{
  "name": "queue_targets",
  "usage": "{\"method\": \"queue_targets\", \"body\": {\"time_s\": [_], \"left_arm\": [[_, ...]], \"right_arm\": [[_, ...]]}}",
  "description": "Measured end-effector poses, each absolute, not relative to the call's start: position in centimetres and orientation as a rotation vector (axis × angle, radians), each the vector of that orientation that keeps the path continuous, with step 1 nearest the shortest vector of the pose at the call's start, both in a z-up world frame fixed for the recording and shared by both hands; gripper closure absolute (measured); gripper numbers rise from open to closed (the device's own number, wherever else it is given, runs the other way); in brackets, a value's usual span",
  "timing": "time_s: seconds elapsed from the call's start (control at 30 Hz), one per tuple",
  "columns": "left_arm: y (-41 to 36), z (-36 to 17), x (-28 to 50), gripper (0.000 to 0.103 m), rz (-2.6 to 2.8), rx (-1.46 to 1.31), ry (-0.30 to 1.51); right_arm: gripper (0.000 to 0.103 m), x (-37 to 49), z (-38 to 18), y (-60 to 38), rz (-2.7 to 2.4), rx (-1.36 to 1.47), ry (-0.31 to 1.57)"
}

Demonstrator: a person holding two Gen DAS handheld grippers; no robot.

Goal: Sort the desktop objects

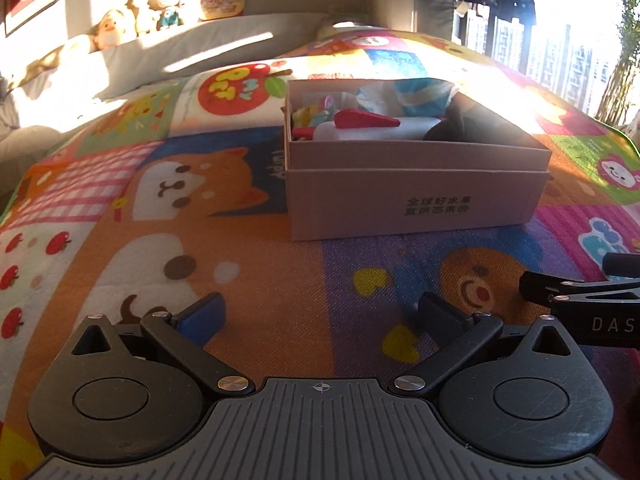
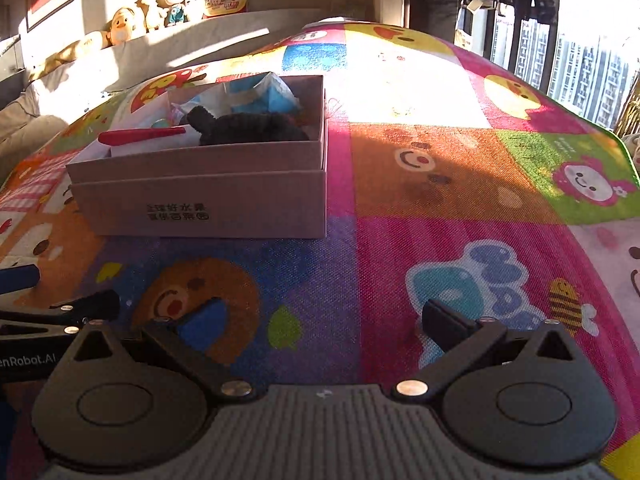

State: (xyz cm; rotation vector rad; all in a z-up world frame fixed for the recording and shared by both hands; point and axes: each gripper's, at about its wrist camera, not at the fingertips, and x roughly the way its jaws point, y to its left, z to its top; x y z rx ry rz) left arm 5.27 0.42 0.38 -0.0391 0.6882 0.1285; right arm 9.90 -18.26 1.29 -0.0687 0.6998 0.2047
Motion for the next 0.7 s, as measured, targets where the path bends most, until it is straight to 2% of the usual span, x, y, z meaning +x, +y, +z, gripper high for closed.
{"method": "queue_targets", "body": {"time_s": [0.7], "left_arm": [[0.42, 0.40, 5.30, 0.000, 0.128, -0.039, 0.690]], "right_arm": [[0.000, 9.60, 1.32, -18.15, 0.188, -0.061, 0.688]]}}
